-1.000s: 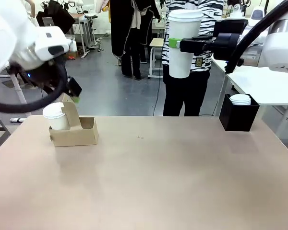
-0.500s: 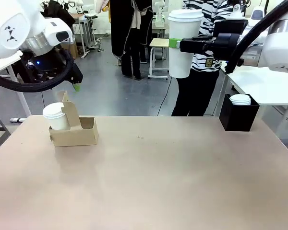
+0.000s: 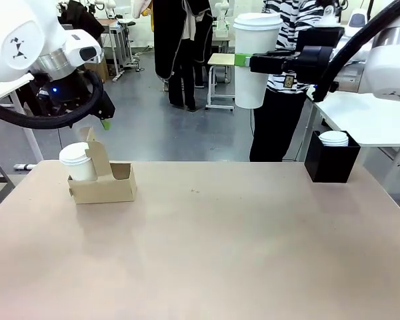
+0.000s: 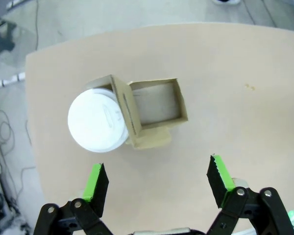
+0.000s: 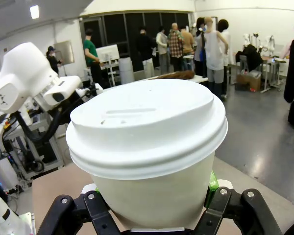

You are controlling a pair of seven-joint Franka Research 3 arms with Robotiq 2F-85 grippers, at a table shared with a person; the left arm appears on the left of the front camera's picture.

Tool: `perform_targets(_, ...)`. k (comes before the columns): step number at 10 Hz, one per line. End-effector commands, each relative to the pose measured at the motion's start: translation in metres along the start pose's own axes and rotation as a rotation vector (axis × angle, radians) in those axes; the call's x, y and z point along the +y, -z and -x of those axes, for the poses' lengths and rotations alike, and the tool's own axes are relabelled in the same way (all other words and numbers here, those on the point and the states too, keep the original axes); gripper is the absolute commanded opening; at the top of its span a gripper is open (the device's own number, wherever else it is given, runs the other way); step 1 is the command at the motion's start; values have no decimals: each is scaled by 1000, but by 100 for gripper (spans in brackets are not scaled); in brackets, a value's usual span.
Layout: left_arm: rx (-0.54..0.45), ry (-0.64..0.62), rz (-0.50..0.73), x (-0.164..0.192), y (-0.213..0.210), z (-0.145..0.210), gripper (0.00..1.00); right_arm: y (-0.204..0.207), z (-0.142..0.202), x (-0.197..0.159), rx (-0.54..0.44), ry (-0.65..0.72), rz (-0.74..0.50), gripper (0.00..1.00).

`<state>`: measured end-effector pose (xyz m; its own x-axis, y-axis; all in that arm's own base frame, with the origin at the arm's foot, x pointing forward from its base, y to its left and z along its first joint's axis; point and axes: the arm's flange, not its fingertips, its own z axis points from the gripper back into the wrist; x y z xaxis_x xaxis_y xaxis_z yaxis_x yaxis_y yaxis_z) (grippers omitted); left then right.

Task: Pour a drink into a cup and package it in a carrier.
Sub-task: Position the Cup Carrier in the center of the table.

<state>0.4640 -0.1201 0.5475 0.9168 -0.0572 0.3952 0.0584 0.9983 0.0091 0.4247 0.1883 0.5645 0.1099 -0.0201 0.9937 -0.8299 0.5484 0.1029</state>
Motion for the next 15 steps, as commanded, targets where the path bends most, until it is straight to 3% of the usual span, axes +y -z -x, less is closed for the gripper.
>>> perform_targets(1,46,-135,-11,8,13,-29,100,6,-3,0,-27,1,3,80)
perform_targets(7,144,-281,-32,31,66,-56,100,6,-3,0,-27,1,3,80)
perform_targets(8,153,-291,-41,31,68,-54,41,6,-3,0,-27,1,3,80)
perform_targets(9,144,-298,-43,30,67,-53,40,6,-3,0,-27,1,3,80)
perform_targets(10,140,-297,-44,28,64,-51,0,6,-3,0,-27,1,3,80)
perform_targets(12,138,-290,-47,28,63,-51,0,6,-3,0,-27,1,3,80)
perform_targets(13,143,-289,-51,28,63,-50,14,6,-3,0,-27,1,3,80)
perform_targets(15,146,-288,-57,28,66,-51,0,6,-3,0,-27,1,3,80)
